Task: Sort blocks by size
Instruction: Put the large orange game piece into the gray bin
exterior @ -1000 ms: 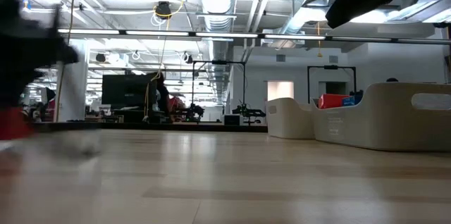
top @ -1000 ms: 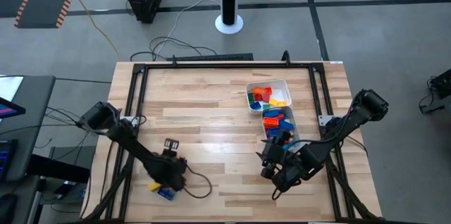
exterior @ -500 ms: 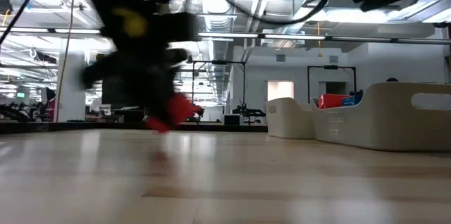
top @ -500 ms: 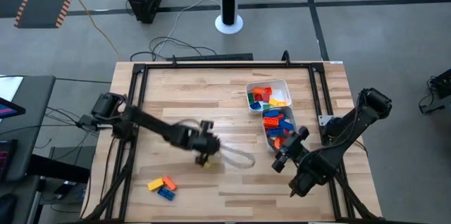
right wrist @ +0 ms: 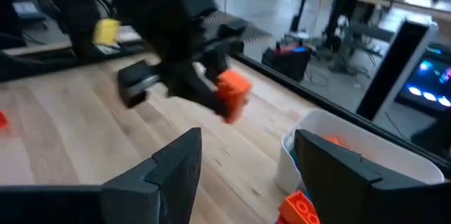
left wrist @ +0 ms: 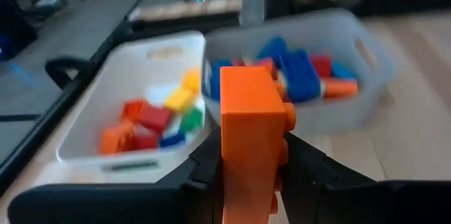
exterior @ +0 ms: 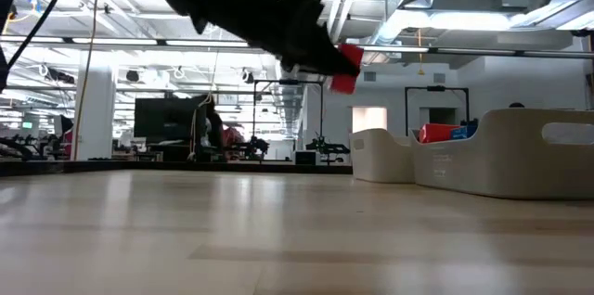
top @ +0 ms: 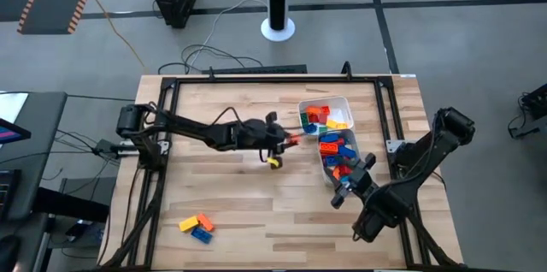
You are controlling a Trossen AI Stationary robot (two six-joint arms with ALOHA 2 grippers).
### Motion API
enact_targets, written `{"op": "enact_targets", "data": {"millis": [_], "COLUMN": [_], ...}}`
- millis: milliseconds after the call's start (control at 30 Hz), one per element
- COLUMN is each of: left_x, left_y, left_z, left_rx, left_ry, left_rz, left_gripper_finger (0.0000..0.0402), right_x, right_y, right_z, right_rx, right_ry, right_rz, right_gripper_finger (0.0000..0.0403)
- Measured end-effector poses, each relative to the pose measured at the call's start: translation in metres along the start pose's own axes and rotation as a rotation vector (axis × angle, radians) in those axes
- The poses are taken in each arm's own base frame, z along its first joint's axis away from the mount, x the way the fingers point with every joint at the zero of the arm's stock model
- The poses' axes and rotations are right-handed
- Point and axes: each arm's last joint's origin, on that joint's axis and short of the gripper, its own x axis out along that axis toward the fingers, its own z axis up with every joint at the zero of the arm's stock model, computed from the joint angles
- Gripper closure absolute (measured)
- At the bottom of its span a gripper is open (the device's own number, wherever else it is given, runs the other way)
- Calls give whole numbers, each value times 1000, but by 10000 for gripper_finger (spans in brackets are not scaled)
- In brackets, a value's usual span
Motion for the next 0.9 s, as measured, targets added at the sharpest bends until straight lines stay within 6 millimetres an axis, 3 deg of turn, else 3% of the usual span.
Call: {"op": "enact_targets", "data": {"millis": [200,533,767,900], "left_x": [13,80,130,145], "left_y": [6,2,9,14], "left_z": [1,7,6,4], "left_rx": [-91,-88,-84,-103], "left_ry": [-147,-284,-214,-122], "left_rz": [-35,-8,-11,-31], "left_gripper_finger": [311,310,310,302], "right_x": [-5,-8,-11,-14], "right_y": [1,0,0,0], "right_z": [2,2,1,1], "right_rx": [3,-9,-20,-25], "right_ry": [-100,-129,-129,-129], "right_rz": [9,13,25,35], "right_gripper_finger": [148,148,148,148]}}
